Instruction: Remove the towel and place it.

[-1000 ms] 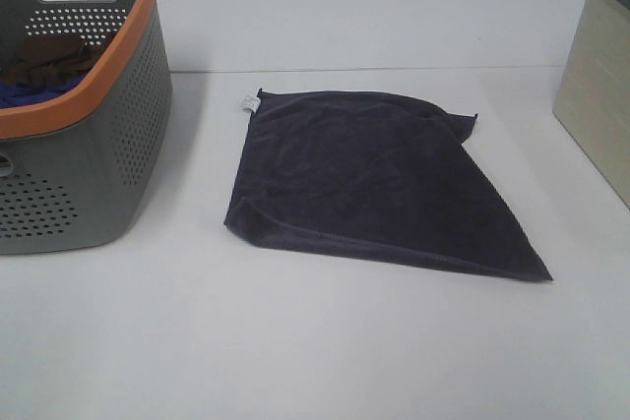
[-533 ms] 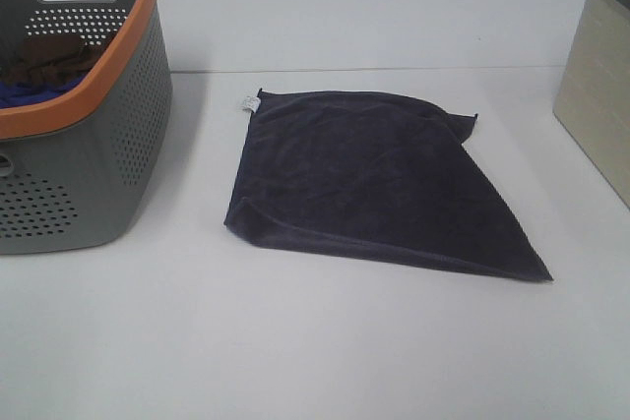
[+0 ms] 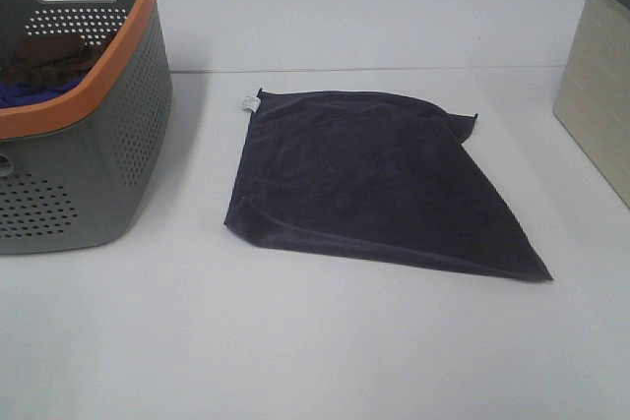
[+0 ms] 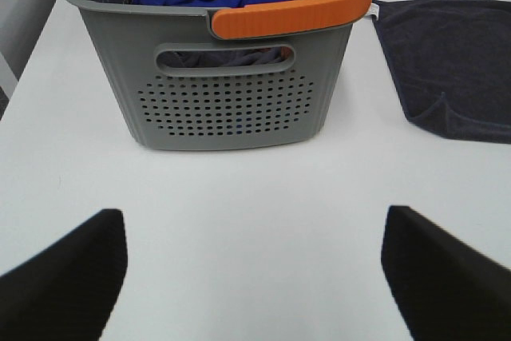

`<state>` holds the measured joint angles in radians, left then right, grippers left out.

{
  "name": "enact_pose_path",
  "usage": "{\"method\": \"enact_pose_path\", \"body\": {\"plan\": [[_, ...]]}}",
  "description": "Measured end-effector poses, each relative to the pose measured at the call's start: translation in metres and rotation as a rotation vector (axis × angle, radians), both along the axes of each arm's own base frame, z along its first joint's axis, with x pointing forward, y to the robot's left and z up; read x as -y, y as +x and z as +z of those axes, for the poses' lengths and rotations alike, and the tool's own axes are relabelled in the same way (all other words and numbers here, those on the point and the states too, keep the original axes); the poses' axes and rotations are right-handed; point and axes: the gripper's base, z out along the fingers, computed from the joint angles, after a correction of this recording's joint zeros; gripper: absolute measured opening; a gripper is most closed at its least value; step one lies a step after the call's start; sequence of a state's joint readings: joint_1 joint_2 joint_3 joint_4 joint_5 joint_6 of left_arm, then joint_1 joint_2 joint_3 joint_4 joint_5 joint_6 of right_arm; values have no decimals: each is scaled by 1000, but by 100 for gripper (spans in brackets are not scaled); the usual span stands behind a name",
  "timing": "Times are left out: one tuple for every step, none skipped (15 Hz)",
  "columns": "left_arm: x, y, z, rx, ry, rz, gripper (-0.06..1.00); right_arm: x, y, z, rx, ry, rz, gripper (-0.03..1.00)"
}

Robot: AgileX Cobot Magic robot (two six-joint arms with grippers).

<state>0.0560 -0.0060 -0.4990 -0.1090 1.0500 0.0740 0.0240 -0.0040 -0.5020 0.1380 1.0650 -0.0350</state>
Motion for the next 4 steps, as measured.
{"method": "enact_pose_path", "body": {"plan": [[0, 0, 0, 0, 0, 0, 81, 0, 0, 0, 0, 0, 0, 93], [0, 0, 0, 0, 0, 0, 81, 0, 0, 0, 0, 0, 0, 93], [0, 0, 0, 0, 0, 0, 81, 0, 0, 0, 0, 0, 0, 93], [0, 0, 0, 0, 0, 0, 81, 0, 0, 0, 0, 0, 0, 93]]}}
